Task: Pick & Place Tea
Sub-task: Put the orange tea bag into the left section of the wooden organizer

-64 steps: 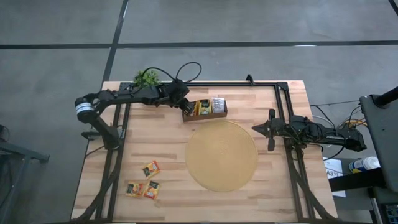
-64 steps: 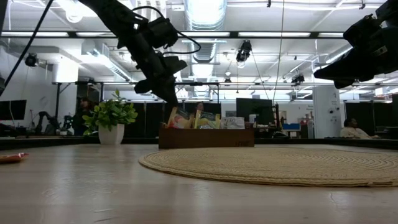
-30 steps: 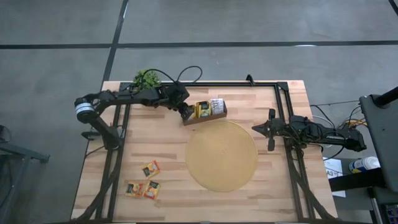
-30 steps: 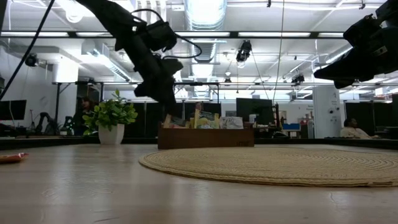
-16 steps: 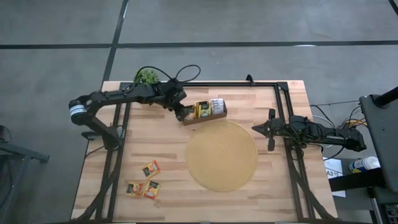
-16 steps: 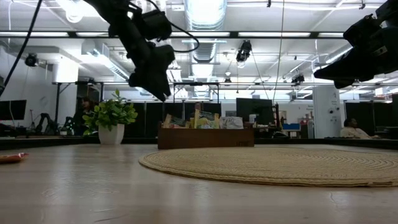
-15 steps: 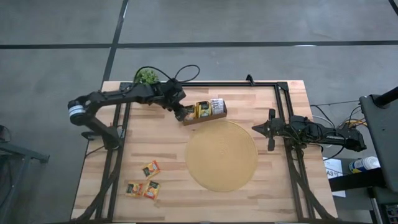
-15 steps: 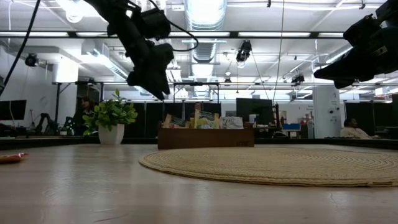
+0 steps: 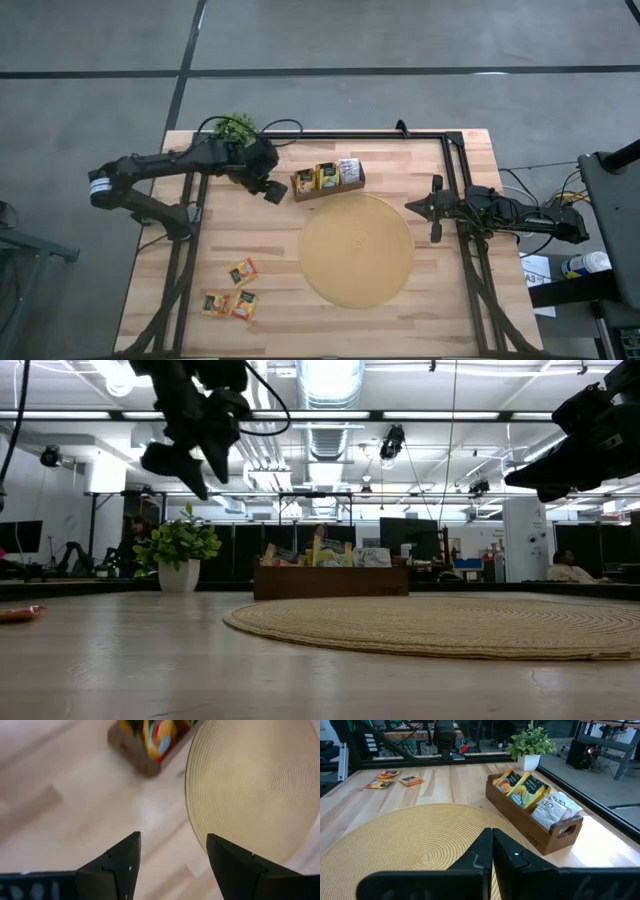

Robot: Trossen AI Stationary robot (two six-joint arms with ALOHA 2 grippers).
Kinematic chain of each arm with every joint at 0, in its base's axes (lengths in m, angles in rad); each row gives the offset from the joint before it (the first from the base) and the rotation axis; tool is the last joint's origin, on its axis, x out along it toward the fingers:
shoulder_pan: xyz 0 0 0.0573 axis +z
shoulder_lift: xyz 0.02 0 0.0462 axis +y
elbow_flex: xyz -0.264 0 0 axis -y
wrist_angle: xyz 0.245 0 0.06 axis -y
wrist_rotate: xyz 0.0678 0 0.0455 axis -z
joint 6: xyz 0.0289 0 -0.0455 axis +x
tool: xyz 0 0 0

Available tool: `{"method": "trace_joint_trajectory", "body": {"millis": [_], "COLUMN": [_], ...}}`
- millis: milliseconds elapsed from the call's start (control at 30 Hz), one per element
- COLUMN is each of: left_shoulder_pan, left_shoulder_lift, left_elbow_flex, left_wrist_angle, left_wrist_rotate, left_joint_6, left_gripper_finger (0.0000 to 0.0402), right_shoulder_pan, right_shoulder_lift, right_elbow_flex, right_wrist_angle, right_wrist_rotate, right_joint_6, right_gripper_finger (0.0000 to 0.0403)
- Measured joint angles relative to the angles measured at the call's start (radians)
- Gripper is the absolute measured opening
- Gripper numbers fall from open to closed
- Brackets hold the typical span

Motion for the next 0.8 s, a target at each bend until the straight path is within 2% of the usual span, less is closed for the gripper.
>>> {"method": "trace_joint_trajectory", "body": {"millis": [300, 467, 800], "left_shoulder_pan": [-0.155, -0.262, -0.514], "left_shoulder_lift": [-0.06, -0.076, -0.104], "left_elbow_flex": [-0.001, -0.007, -0.089], "left_wrist_angle": [-0.14, -0.212, -0.215], "left_wrist_rotate": [-0.01, -0.067, -0.079], "left_joint_6": [-0.29, -0.485, -0.792], "left_gripper_finger": [0.022, 0.022, 0.022], "right_shoulder_pan": [0.0, 0.0, 0.0], "right_shoulder_lift": [0.0, 0.0, 0.0], "right_elbow_flex": [0.0, 0.0, 0.0], "right_wrist_angle": [0.0, 0.0, 0.0], "right_wrist_rotate": [0.0, 0.0, 0.0], "right_joint_6": [0.0, 0.0, 0.0], "right_gripper_finger": [0.0009, 0.0009, 0.0009]}}
